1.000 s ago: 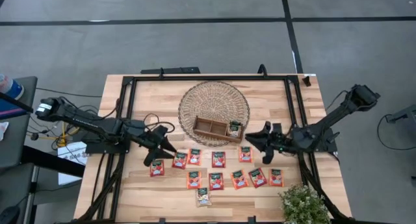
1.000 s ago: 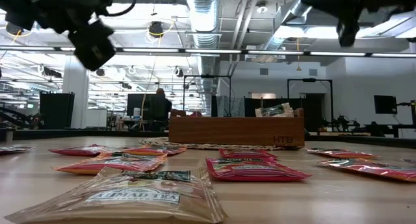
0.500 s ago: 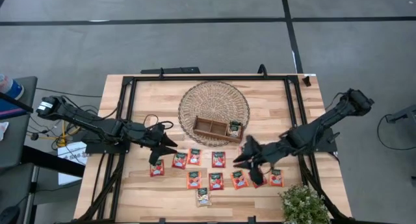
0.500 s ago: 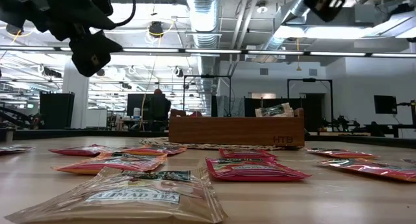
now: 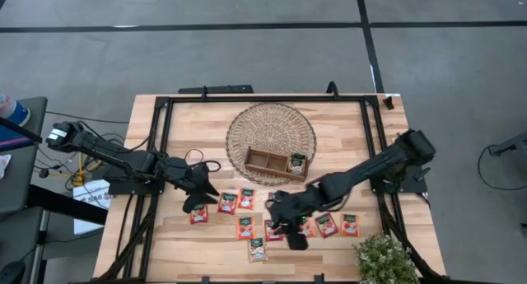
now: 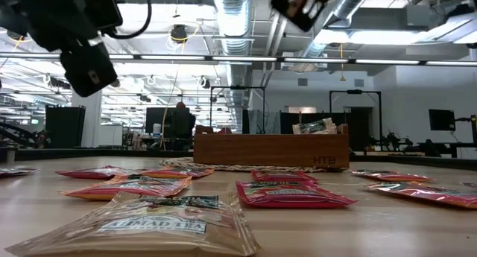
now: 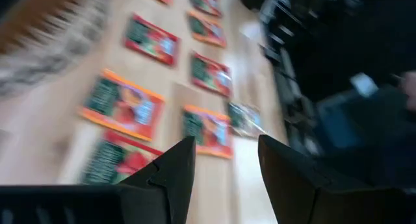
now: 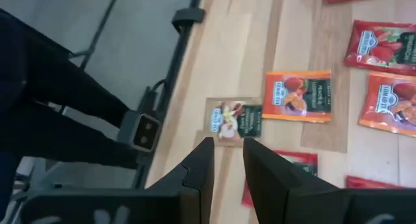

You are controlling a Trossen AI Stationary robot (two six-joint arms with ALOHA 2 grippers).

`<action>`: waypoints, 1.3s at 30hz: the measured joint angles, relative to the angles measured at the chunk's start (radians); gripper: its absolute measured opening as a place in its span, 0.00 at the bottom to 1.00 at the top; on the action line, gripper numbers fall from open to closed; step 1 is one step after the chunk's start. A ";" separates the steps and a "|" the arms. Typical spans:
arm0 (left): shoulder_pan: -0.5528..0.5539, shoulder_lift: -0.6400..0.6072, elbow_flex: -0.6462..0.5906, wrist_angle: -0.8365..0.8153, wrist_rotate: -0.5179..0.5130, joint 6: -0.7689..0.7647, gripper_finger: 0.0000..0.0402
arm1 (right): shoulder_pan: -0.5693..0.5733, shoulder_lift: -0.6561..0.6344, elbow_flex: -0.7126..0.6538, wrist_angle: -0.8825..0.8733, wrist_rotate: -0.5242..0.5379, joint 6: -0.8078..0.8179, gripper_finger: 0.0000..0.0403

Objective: Pick & Place Tea
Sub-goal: Put the brown tea bag into the right section of the wooden organizer

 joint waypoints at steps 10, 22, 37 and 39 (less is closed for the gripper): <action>-0.025 0.000 0.000 -0.143 -0.013 0.000 0.40 | -0.009 0.225 0.206 -0.185 -0.060 -0.007 0.18; -0.025 0.000 0.000 -0.161 -0.015 0.006 0.40 | -0.017 0.407 0.400 -0.229 -0.112 -0.057 0.18; -0.025 0.000 0.000 -0.169 -0.015 0.008 0.40 | -0.050 0.466 0.414 -0.273 -0.145 -0.061 0.20; -0.025 0.000 0.000 -0.171 -0.015 0.008 0.40 | -0.051 0.470 0.412 -0.272 -0.170 -0.059 0.22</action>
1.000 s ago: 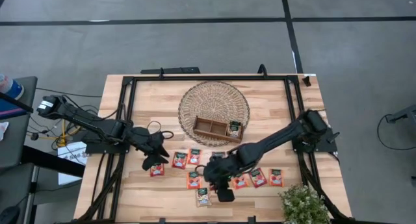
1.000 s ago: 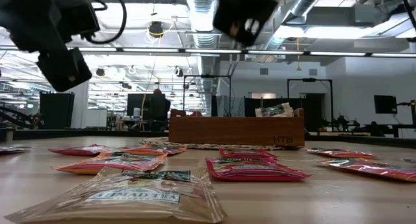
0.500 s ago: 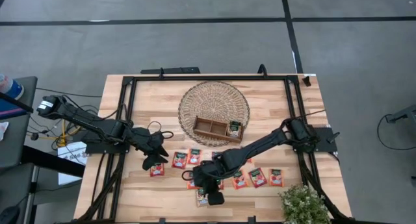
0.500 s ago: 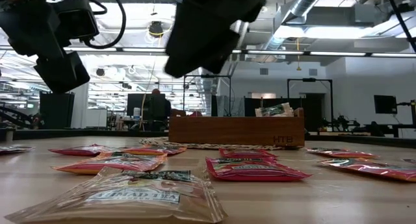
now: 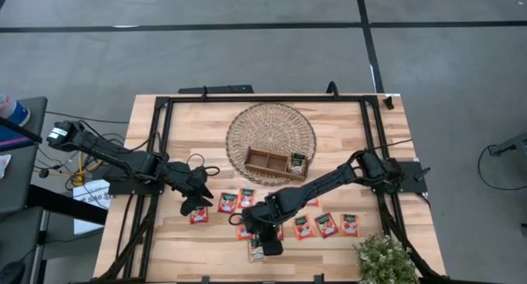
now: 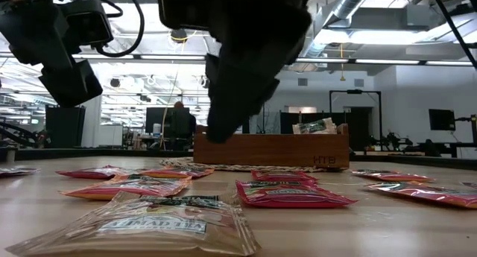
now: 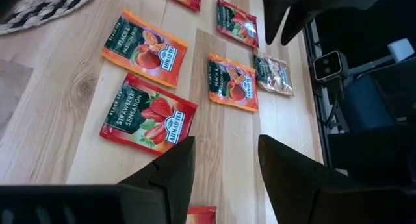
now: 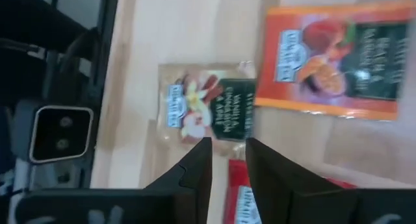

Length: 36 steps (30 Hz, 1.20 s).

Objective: Pick & Place Tea
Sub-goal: Put the brown tea bag into the right section of the wooden organizer

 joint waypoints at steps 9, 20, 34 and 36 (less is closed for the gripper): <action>0.000 0.000 0.000 -0.003 -0.017 0.000 0.40 | 0.001 -0.002 0.001 0.002 0.014 0.000 0.33; 0.000 0.000 0.000 -0.003 -0.038 0.001 0.40 | -0.005 0.016 0.000 -0.013 0.095 -0.026 0.45; 0.000 0.000 0.000 0.000 -0.042 0.026 0.40 | 0.002 0.017 0.000 -0.007 0.085 -0.047 0.42; -0.005 0.000 -0.001 0.025 -0.030 0.045 0.40 | 0.003 0.002 -0.001 0.021 0.073 -0.033 0.41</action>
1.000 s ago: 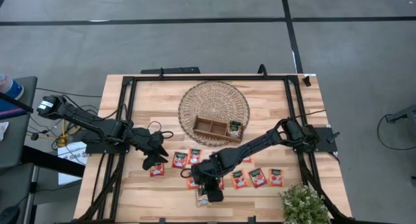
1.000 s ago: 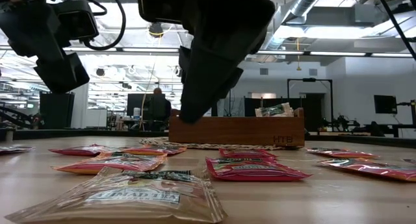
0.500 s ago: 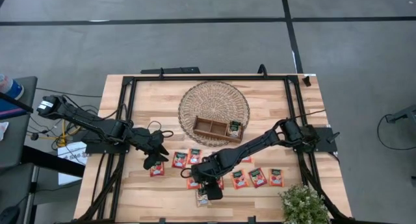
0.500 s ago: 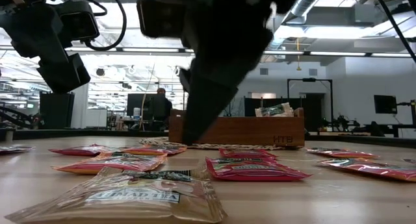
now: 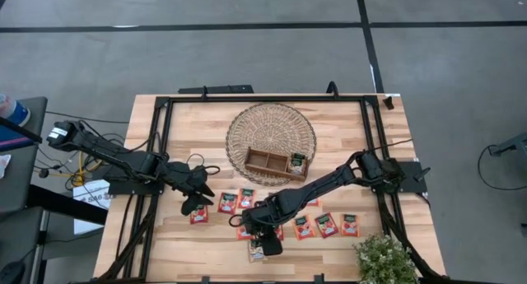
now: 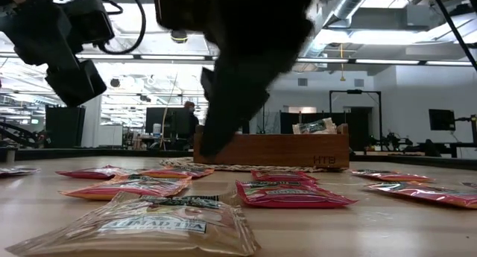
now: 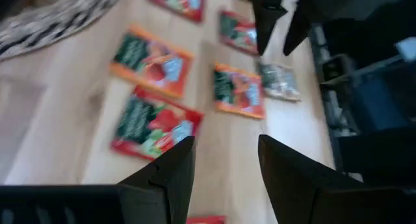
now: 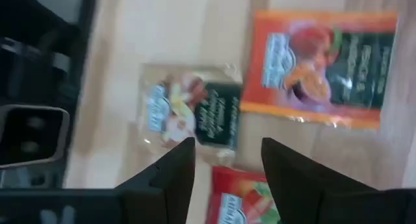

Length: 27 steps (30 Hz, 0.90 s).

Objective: Pick & Place Tea
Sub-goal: Put the brown tea bag into the right section of the wooden organizer

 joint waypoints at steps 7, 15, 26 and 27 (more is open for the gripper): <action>-0.020 0.000 0.000 0.066 0.021 0.009 0.40 | -0.014 -0.136 0.059 0.016 0.110 -0.046 0.32; -0.021 0.000 0.000 0.075 0.019 -0.109 0.40 | -0.079 -0.408 0.063 -0.156 0.307 -0.149 0.21; -0.022 0.000 0.000 0.207 0.023 -0.144 0.40 | -0.100 -0.647 -0.059 -0.314 0.372 -0.137 0.18; -0.022 0.000 0.000 0.233 0.023 -0.129 0.40 | -0.093 -0.671 -0.106 -0.289 0.388 -0.123 0.18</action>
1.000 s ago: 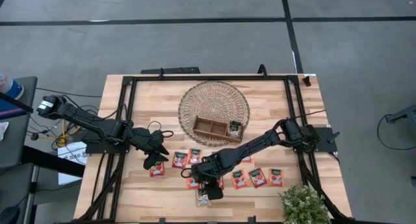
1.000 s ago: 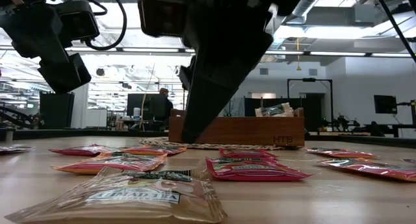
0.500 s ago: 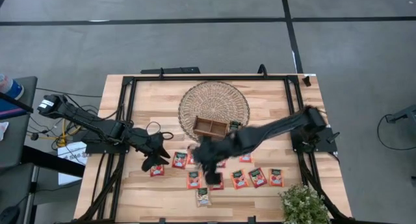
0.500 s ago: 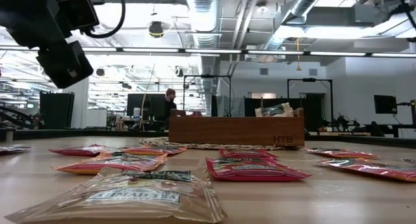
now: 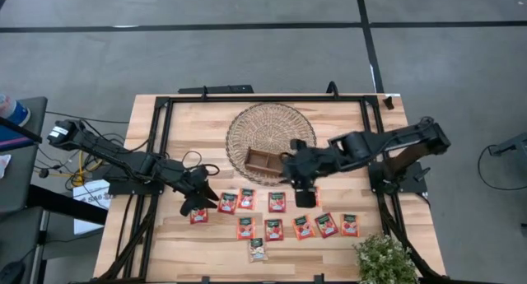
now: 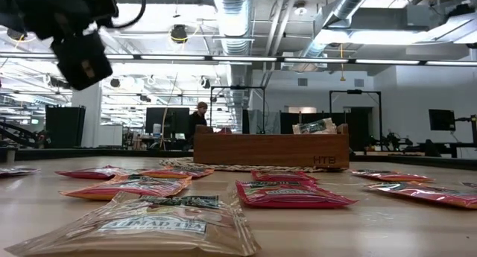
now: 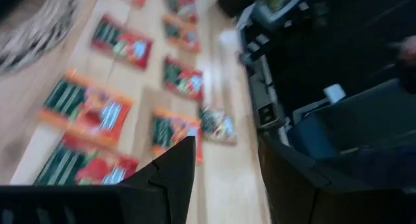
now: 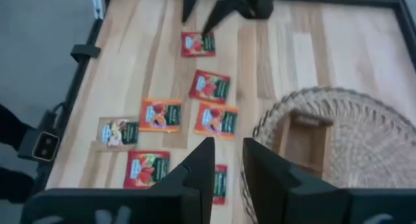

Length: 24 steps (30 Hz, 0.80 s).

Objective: Pick & Place Tea
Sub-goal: Put the brown tea bag into the right section of the wooden organizer

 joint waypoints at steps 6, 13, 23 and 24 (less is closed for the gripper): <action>-0.007 0.015 0.103 -0.044 -0.025 0.118 0.40 | 0.030 -0.175 -0.369 0.280 0.007 0.110 0.18; -0.038 0.213 0.404 -0.312 -0.088 0.218 0.40 | 0.062 -0.418 -0.698 0.559 0.023 0.209 0.18; -0.045 0.669 0.807 -0.628 -0.083 0.048 0.40 | 0.089 -0.744 -0.879 0.578 0.126 0.210 0.18; -0.043 0.705 0.833 -0.627 -0.083 0.030 0.40 | 0.089 -0.766 -0.887 0.571 0.126 0.210 0.18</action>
